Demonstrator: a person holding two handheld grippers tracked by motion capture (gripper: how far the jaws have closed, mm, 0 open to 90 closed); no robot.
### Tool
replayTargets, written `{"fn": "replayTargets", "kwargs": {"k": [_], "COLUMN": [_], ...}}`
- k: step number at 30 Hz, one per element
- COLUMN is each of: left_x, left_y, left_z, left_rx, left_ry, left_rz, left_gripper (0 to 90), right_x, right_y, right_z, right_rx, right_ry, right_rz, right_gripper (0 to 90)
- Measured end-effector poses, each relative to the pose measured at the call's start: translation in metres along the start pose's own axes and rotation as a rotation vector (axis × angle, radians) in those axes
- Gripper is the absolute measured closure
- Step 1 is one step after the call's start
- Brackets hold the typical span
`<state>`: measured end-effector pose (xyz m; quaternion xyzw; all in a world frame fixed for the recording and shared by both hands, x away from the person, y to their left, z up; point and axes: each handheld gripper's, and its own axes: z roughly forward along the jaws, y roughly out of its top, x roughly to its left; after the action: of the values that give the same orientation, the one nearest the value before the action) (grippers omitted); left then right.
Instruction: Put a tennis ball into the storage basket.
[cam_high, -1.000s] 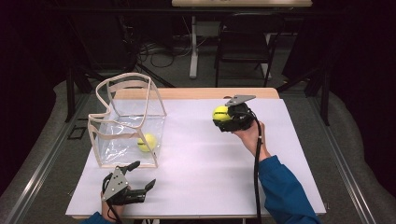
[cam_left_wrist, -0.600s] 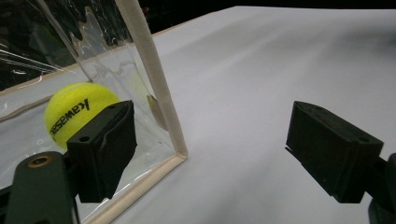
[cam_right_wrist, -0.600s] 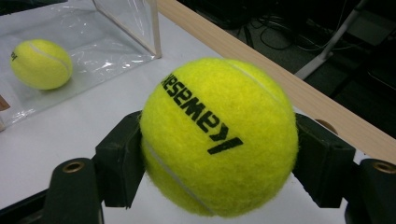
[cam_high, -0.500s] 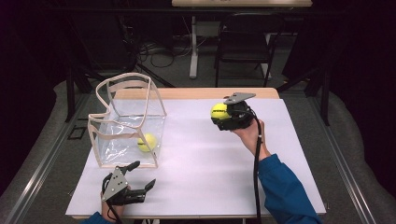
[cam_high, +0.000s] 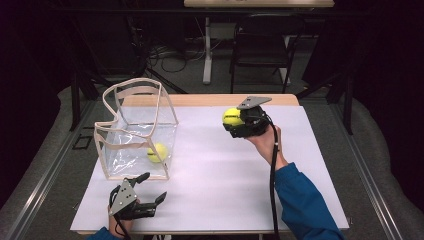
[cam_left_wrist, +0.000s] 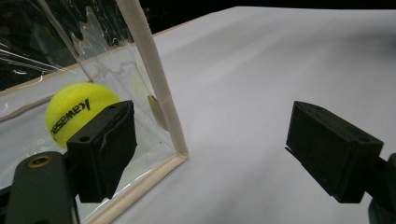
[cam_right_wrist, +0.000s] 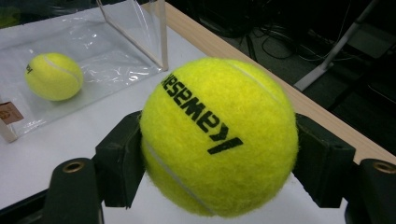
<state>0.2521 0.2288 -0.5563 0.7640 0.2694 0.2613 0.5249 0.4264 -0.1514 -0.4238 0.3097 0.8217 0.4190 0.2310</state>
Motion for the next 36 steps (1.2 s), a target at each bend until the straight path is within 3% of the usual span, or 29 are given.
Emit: {"fn": "replayTargets", "kwargs": {"k": [36], "left_x": [0.0], "left_y": [0.0], "left_z": [0.0], "left_rx": [0.001], "left_ry": [0.0], "left_rz": [0.0], "left_gripper": [16.1], "right_x": [0.015], "right_y": [0.038], "right_z": [0.009], "right_rx": [-0.026], "right_ry": [0.031], "right_rz": [-0.06], "right_gripper": [26.4]}}
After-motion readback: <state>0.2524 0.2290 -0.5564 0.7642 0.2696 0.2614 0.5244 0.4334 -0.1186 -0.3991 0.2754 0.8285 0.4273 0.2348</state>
